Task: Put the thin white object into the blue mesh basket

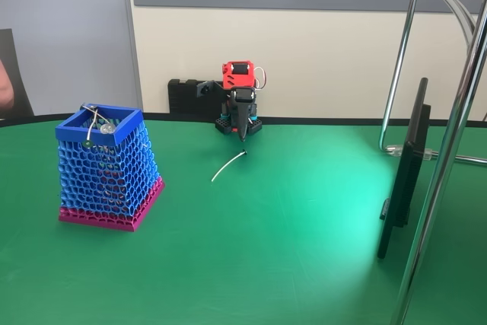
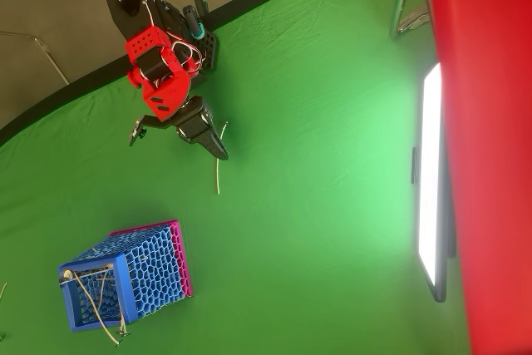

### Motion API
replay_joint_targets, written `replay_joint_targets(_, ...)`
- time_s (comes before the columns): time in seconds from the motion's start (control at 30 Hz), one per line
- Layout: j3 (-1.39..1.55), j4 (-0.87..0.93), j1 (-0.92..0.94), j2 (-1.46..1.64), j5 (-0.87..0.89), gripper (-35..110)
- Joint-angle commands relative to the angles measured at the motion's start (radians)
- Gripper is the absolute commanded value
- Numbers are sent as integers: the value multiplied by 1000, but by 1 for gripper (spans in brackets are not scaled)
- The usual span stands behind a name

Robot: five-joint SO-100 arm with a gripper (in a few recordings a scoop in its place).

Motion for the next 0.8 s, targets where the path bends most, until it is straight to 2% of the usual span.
replay_joint_targets(0.0,8,0,2,6,5,1)
replay_joint_targets(0.77,-74,25,3,-72,11,1)
